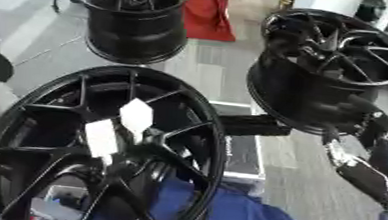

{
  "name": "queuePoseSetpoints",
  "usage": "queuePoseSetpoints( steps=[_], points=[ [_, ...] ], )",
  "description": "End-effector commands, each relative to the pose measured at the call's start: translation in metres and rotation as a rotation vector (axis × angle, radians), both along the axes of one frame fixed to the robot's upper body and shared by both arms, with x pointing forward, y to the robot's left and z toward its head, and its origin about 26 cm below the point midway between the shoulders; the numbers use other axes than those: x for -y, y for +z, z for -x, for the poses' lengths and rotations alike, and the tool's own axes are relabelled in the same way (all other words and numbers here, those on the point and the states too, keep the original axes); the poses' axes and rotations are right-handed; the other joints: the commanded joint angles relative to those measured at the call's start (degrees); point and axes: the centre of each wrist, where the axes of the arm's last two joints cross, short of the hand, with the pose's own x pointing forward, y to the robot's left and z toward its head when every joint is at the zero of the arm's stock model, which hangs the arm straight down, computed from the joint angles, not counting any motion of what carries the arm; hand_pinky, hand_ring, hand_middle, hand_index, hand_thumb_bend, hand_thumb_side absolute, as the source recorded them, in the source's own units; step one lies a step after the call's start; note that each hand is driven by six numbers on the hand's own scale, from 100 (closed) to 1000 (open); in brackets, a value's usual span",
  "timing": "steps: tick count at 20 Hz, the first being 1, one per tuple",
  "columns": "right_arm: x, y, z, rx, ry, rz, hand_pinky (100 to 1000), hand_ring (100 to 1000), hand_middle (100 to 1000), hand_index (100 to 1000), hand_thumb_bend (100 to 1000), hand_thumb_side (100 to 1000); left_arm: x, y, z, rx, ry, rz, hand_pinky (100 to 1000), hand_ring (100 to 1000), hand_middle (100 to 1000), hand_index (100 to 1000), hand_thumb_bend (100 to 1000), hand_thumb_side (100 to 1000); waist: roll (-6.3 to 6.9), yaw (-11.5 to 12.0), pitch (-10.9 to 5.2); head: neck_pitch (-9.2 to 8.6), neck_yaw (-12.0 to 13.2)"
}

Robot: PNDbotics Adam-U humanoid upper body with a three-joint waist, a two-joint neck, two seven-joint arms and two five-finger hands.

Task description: Pull the pin out of the wheel hub.

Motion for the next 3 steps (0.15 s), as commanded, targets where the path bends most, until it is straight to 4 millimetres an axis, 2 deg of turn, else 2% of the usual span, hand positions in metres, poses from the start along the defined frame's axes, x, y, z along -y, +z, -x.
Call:
queuePoseSetpoints(
  steps=[1, 3],
  points=[
    [0.0011, 0.0087, -0.0008, 0.026, 0.009, 0.019, 781, 852, 780, 895, 264, 235, 0.003, 0.0103, 0.0022, 0.044, -0.013, -0.004, 683, 736, 723, 804, 385, 652, 0.15, 0.1, -0.58, 0.07, 0.0],
    [0.0018, 0.0078, -0.0001, 0.024, 0.005, 0.016, 781, 852, 780, 895, 265, 234, 0.0052, 0.0113, 0.0026, 0.049, -0.016, -0.002, 682, 735, 722, 804, 383, 650, 0.1, 0.0, -0.6, 0.32, -0.3]
  ],
)
